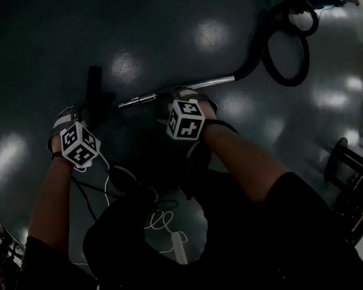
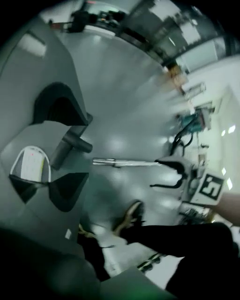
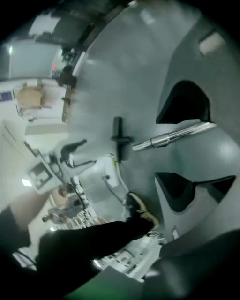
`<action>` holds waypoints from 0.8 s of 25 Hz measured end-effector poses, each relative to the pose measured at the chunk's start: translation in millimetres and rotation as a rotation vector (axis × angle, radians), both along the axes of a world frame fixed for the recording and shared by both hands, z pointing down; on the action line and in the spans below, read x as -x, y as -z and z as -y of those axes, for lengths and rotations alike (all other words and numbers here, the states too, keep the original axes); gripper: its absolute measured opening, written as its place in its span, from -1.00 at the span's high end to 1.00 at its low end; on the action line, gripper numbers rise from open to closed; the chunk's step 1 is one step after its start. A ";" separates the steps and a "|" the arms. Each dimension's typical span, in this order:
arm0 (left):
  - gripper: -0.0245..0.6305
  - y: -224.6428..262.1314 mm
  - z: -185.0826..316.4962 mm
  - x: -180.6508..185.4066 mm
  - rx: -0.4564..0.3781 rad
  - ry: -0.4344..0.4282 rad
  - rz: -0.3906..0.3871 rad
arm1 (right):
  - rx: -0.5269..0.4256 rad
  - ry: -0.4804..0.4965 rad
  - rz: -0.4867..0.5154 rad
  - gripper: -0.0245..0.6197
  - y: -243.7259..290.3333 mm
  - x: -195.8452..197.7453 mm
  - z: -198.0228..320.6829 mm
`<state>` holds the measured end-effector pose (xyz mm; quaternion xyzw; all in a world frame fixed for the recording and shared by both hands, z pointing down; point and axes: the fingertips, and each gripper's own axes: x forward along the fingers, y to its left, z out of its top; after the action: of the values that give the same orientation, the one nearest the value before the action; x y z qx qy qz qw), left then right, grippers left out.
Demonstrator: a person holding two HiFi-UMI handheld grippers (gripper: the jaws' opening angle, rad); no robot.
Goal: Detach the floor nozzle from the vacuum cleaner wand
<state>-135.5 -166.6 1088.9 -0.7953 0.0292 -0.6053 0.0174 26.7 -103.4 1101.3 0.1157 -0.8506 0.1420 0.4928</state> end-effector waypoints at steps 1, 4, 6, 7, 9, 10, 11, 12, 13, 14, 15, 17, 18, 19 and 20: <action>-0.06 44.2 -7.7 2.2 0.002 0.096 -0.051 | 0.001 -0.081 0.030 -0.05 39.4 -6.5 -4.3; -0.04 175.7 -21.5 17.1 -0.002 0.384 -0.170 | -0.001 -0.304 0.134 -0.04 159.1 -29.2 -12.7; -0.01 253.4 -22.9 25.3 -0.025 0.532 -0.240 | 0.003 -0.413 0.177 -0.04 227.2 -47.8 -22.1; 0.00 290.1 -23.2 29.7 -0.035 0.590 -0.272 | 0.011 -0.454 0.191 -0.04 258.9 -54.8 -28.1; 0.05 361.2 -24.3 38.9 -0.054 0.686 -0.326 | 0.031 -0.510 0.217 -0.04 321.0 -61.4 -38.2; 0.06 395.6 -27.3 42.8 -0.063 0.727 -0.347 | 0.039 -0.524 0.229 -0.04 351.0 -61.8 -44.0; 0.07 428.3 -32.8 45.9 -0.072 0.763 -0.361 | 0.044 -0.530 0.241 -0.04 379.8 -61.0 -51.2; 0.09 458.3 -39.8 47.8 -0.082 0.795 -0.371 | 0.047 -0.531 0.254 -0.04 406.9 -59.6 -58.8; 0.09 485.0 -47.8 48.5 -0.090 0.824 -0.382 | 0.050 -0.532 0.268 -0.04 431.6 -57.4 -66.1; 0.09 508.2 -56.6 48.1 -0.093 0.848 -0.397 | 0.052 -0.534 0.283 -0.04 453.5 -54.1 -73.2; 0.09 527.9 -66.3 46.5 -0.092 0.862 -0.416 | 0.053 -0.535 0.296 -0.04 472.5 -49.5 -79.8; 0.10 559.4 -90.4 40.7 -0.074 0.861 -0.454 | 0.048 -0.531 0.311 -0.04 504.9 -36.8 -92.5; 0.10 572.2 -104.0 36.4 -0.062 0.851 -0.475 | 0.044 -0.532 0.321 -0.04 520.2 -29.2 -98.3; 0.10 583.5 -116.8 31.3 -0.049 0.838 -0.501 | 0.040 -0.536 0.336 -0.04 535.4 -21.0 -102.4; 0.10 593.7 -127.9 25.9 -0.037 0.823 -0.530 | 0.032 -0.545 0.352 -0.04 549.7 -12.7 -104.7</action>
<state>-161.4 -38.7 495.2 -0.8440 0.3554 -0.3380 -0.2173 39.4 1.3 551.5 0.3049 -0.8582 0.2999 0.2839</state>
